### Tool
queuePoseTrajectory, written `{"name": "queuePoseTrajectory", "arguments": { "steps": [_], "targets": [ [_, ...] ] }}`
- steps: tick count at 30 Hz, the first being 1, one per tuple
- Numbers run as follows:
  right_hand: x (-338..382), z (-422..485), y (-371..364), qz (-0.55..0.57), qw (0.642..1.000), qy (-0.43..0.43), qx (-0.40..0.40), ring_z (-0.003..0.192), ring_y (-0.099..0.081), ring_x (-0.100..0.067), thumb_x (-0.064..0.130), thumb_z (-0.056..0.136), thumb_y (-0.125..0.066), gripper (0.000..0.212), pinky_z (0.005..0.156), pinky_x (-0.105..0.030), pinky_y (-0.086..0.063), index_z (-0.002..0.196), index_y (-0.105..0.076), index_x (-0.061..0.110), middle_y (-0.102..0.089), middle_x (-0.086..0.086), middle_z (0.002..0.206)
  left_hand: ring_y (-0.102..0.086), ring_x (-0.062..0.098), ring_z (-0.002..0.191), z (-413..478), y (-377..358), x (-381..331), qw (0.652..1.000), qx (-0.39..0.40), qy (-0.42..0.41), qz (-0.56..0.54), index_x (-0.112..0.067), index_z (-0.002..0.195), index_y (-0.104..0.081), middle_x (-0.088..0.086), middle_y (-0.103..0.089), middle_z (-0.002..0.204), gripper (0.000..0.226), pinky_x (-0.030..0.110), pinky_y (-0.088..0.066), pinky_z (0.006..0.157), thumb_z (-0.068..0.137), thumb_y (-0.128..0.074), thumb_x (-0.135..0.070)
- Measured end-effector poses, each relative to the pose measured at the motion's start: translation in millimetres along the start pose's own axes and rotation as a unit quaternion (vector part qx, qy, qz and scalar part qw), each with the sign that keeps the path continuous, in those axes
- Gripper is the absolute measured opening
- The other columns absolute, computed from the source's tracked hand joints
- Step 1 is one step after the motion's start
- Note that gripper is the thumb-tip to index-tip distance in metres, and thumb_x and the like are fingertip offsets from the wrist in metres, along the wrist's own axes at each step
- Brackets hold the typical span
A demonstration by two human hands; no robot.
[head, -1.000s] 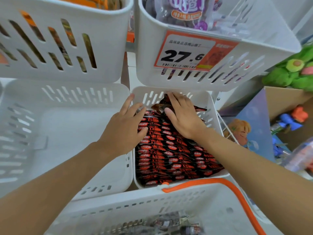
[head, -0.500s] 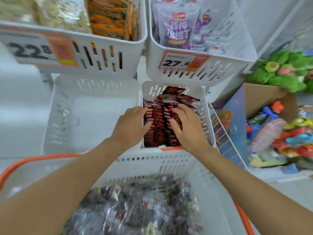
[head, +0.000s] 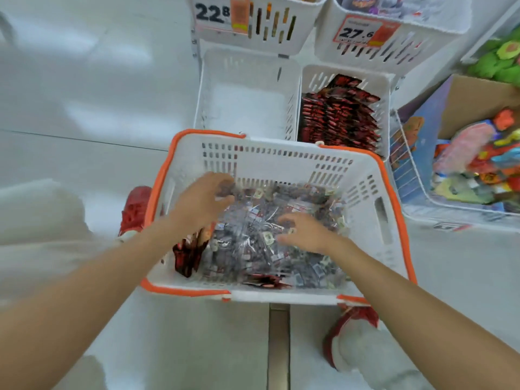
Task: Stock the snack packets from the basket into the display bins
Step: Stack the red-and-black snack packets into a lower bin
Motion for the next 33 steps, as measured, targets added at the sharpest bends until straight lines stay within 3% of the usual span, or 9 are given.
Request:
{"name": "queuePoseTrajectory", "arguments": {
  "steps": [9,13,16,21,23,25,28,30,33],
  "targets": [
    [-16,-12,-100,0.016,0.963,-0.06,0.262,0.137,-0.037,-0.021,0.066,0.08,-0.066,0.079,0.113,-0.04,-0.033,0.147,-0.035,0.038,-0.036,0.003,0.15,-0.059,0.004,0.099,-12,-18,31,0.997,0.047,0.02,-0.066,-0.026,0.135,-0.052,-0.01,-0.056,0.127,0.043,0.029,-0.052,0.089,0.093,-0.064,-0.031],
    [-17,10,-84,0.031,0.99,-0.007,0.139,0.102,-0.058,-0.018,0.05,0.095,-0.056,0.038,0.098,-0.045,-0.049,0.122,-0.061,0.022,-0.061,0.0,0.115,-0.059,0.007,0.103,-6,-41,35,0.993,0.08,0.024,-0.088,-0.025,0.134,-0.052,-0.01,-0.056,0.128,0.042,0.023,-0.049,0.086,0.094,-0.063,-0.03],
    [-18,17,-62,0.037,0.997,0.023,0.067,0.073,-0.05,-0.021,0.032,0.103,-0.046,0.038,0.087,-0.053,-0.052,0.1,-0.058,-0.004,-0.048,-0.012,0.081,-0.059,0.012,0.103,-6,-58,39,0.982,0.113,0.061,-0.139,-0.023,0.132,-0.054,-0.004,-0.058,0.128,0.039,0.028,-0.05,0.089,0.095,-0.062,-0.027],
    [9,14,-15,0.133,0.99,0.049,-0.01,0.075,-0.066,-0.017,0.03,0.103,-0.047,0.037,0.066,-0.031,-0.058,0.095,-0.061,-0.003,-0.065,-0.012,0.084,-0.041,0.0,0.127,-15,-89,18,0.958,0.228,0.047,-0.168,-0.029,0.147,-0.038,-0.02,-0.04,0.14,0.068,0.023,-0.034,0.104,0.088,-0.071,-0.033],
    [31,11,8,0.227,0.971,0.067,-0.027,0.071,-0.065,0.0,0.03,0.102,-0.049,0.026,0.06,-0.019,-0.054,0.106,-0.064,0.009,-0.067,0.002,0.09,-0.058,0.0,0.109,-12,-95,10,0.946,0.238,0.053,-0.215,-0.028,0.129,-0.058,-0.013,-0.06,0.127,0.044,0.019,-0.047,0.089,0.088,-0.073,-0.024],
    [39,6,16,0.26,0.963,0.065,0.009,0.087,-0.066,0.002,0.035,0.099,-0.055,0.031,0.071,-0.021,-0.057,0.125,-0.053,0.02,-0.063,0.01,0.108,-0.067,0.012,0.086,-4,-85,17,0.944,0.186,0.092,-0.256,-0.02,0.103,-0.068,0.002,-0.072,0.101,0.015,0.024,-0.055,0.077,0.09,-0.07,-0.014],
    [10,-6,-17,0.13,0.981,0.006,0.141,0.12,-0.055,-0.009,0.046,0.087,-0.069,0.067,0.101,-0.032,-0.049,0.141,-0.037,0.023,-0.051,0.009,0.135,-0.067,0.025,0.102,0,-72,36,0.941,0.137,0.139,-0.275,-0.014,0.112,-0.065,0.008,-0.071,0.111,0.024,0.047,-0.054,0.094,0.089,-0.071,-0.014],
    [-14,-16,-61,0.058,0.965,-0.011,0.257,0.134,-0.043,-0.013,0.046,0.086,-0.07,0.074,0.112,-0.034,-0.037,0.148,-0.035,0.025,-0.042,0.008,0.148,-0.066,0.023,0.104,-4,-72,41,0.926,0.14,0.167,-0.308,-0.019,0.115,-0.063,0.005,-0.07,0.111,0.025,0.043,-0.055,0.089,0.091,-0.068,-0.012],
    [-25,-15,-103,-0.006,0.958,0.032,0.285,0.104,-0.058,0.001,0.041,0.097,-0.057,0.042,0.091,-0.022,-0.045,0.133,-0.057,0.019,-0.062,0.009,0.12,-0.059,0.021,0.115,-8,-80,42,0.908,0.148,0.179,-0.349,-0.02,0.123,-0.058,0.001,-0.067,0.119,0.029,0.037,-0.043,0.098,0.095,-0.063,-0.014]
  ]
}}
Point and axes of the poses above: each hand's wrist, its own z-axis towards the middle knuckle, its own y-axis out of the back of the hand, x = y × z, the point moved 9 cm from there along z, towards the middle knuckle
